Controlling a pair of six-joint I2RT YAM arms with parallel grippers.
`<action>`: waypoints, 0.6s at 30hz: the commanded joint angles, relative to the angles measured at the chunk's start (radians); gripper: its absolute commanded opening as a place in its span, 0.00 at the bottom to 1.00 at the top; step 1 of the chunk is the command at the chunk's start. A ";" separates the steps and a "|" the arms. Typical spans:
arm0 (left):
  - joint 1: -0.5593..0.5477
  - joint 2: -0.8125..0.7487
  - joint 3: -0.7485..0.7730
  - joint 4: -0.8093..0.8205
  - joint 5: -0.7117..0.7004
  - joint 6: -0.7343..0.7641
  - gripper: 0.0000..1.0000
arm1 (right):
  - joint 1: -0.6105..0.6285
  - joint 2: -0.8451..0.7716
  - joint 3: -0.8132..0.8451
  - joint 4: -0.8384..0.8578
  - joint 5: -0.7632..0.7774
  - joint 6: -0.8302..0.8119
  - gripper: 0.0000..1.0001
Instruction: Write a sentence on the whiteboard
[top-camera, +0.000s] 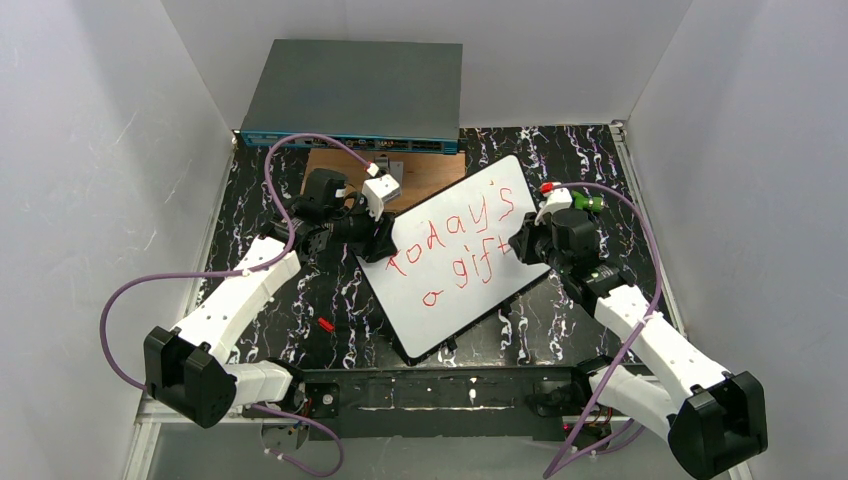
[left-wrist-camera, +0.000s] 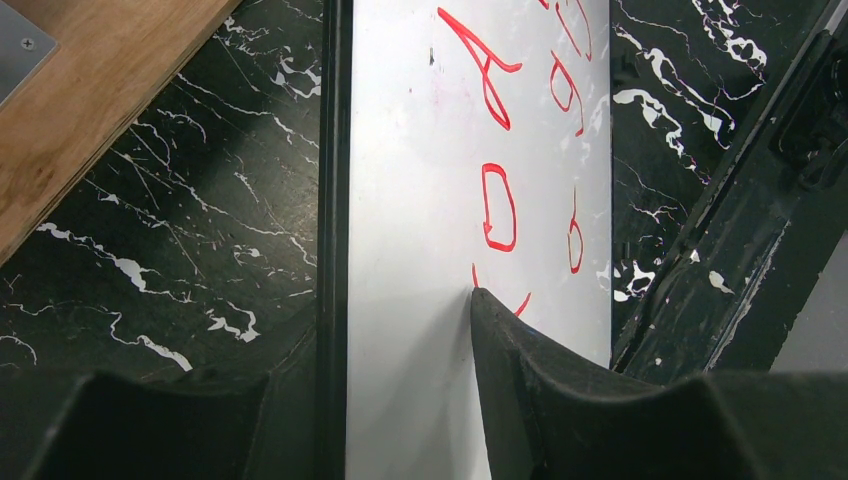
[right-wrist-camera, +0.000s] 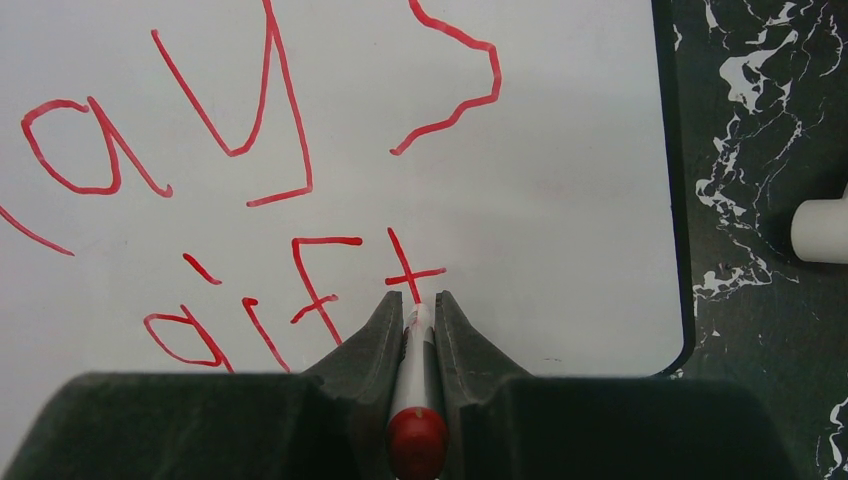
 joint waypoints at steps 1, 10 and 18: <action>-0.029 0.002 0.015 -0.025 0.045 0.087 0.00 | -0.005 -0.008 -0.023 0.002 -0.005 0.008 0.01; -0.029 0.002 0.014 -0.023 0.046 0.087 0.00 | -0.005 -0.011 -0.035 -0.020 -0.001 0.013 0.01; -0.030 0.003 0.013 -0.022 0.045 0.087 0.00 | -0.005 -0.024 -0.048 -0.042 0.000 0.026 0.01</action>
